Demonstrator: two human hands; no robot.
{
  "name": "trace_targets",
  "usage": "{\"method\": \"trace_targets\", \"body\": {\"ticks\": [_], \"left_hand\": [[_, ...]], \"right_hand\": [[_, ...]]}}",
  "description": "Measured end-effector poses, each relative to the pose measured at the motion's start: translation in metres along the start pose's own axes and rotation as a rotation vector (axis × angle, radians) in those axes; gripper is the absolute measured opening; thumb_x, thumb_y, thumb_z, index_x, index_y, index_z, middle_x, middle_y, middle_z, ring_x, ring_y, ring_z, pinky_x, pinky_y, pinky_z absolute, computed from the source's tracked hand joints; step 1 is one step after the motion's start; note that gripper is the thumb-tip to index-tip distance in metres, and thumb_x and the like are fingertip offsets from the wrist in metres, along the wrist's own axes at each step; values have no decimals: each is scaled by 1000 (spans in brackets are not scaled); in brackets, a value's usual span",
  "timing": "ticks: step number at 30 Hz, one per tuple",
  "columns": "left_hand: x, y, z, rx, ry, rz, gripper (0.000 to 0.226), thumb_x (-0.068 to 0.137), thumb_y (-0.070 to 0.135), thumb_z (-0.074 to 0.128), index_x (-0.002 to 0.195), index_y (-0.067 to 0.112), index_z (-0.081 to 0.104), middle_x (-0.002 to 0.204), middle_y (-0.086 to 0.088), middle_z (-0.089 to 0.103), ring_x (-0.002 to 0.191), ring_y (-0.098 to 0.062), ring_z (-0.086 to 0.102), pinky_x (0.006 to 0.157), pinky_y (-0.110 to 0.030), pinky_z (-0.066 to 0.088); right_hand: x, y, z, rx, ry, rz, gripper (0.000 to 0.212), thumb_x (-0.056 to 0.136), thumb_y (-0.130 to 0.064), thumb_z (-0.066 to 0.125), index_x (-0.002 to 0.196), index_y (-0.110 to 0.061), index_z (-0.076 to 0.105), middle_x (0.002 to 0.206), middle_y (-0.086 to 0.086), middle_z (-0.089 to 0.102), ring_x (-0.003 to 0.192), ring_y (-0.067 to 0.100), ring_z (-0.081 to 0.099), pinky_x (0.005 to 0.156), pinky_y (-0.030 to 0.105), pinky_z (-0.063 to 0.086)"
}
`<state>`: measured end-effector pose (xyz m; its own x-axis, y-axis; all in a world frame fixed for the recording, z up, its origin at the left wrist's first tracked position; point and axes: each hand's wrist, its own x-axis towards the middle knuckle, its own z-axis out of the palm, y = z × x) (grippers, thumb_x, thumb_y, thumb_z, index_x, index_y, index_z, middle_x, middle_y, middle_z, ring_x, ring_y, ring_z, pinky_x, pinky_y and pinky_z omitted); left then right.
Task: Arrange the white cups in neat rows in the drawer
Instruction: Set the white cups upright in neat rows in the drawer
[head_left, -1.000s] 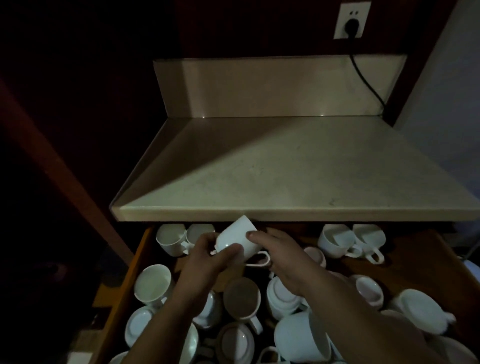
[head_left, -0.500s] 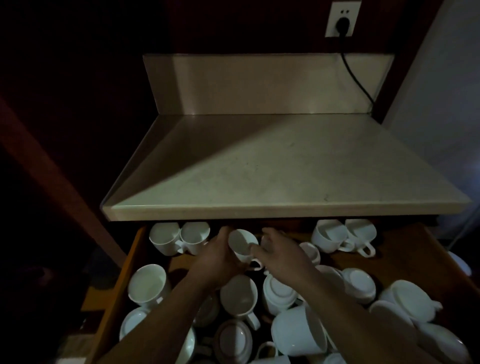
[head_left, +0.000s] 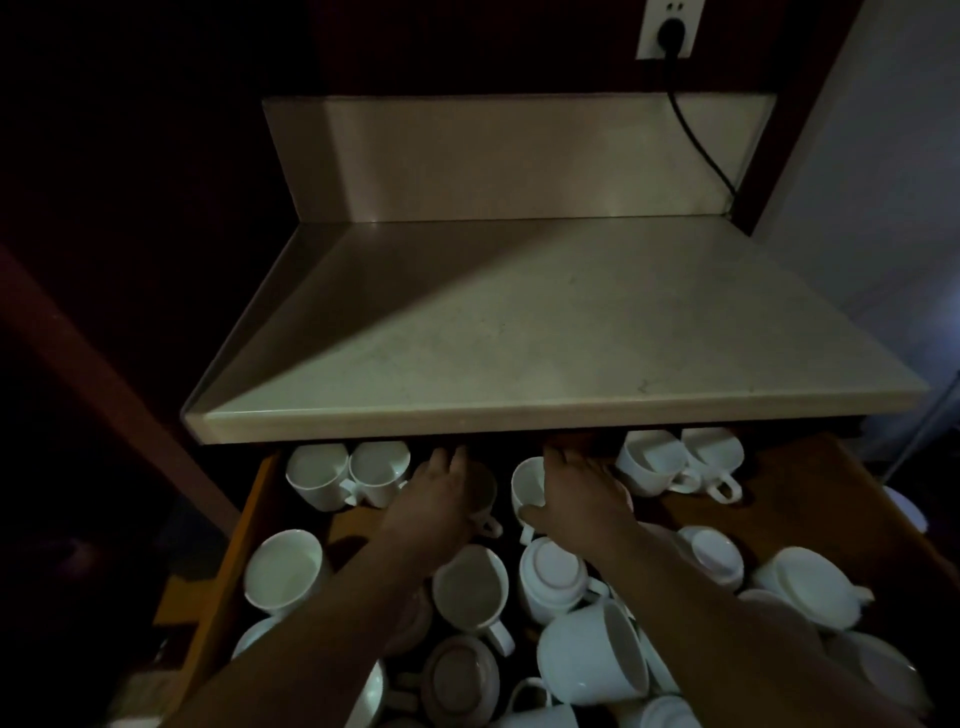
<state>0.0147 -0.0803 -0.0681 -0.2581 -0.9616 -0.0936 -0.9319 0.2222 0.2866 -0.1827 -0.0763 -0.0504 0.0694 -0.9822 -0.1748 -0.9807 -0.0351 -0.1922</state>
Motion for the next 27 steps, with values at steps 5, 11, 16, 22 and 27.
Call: {"method": "trace_targets", "body": {"ticks": [5, 11, 16, 22, 27], "left_hand": [[-10, -18, -7, 144, 63, 227, 74, 78, 68, 61, 135, 22, 49, 128, -4, 48, 116, -26, 49, 94, -38, 45], [-16, -15, -17, 226, 15, 426, 66, 84, 64, 23, 118, 29, 69, 125, 4, 67, 112, -25, 63, 95, -36, 48], [-2, -15, -22, 240, -49, 350, 69, 83, 64, 20, 121, 28, 65, 122, -3, 68, 112, -29, 62, 91, -33, 47], [17, -25, -17, 261, 11, 285, 62, 92, 57, 32, 136, 20, 57, 128, -11, 65, 114, -33, 61, 92, -35, 48], [24, -42, -6, 331, 41, 292, 53, 91, 53, 51, 134, 23, 61, 122, -10, 69, 105, -33, 67, 85, -37, 53]], "right_hand": [[7, -4, 0, 89, -18, -67, 88, 87, -45, 73, 156, -15, 28, 158, 9, 36, 144, 30, 37, 115, 37, 34], [6, -1, -1, -19, 16, 3, 86, 82, -57, 71, 150, -18, 35, 152, 10, 41, 140, 32, 39, 114, 43, 32], [13, -9, 3, -29, 24, 20, 76, 83, -51, 73, 142, -16, 40, 146, 11, 49, 136, 30, 45, 112, 42, 33], [21, -10, 14, 109, 33, -46, 74, 87, -38, 73, 147, -13, 38, 149, 12, 46, 137, 31, 44, 114, 38, 36], [17, -12, 23, -55, 103, 47, 72, 86, -54, 69, 141, -15, 43, 142, 10, 53, 133, 29, 48, 113, 39, 33]]}}
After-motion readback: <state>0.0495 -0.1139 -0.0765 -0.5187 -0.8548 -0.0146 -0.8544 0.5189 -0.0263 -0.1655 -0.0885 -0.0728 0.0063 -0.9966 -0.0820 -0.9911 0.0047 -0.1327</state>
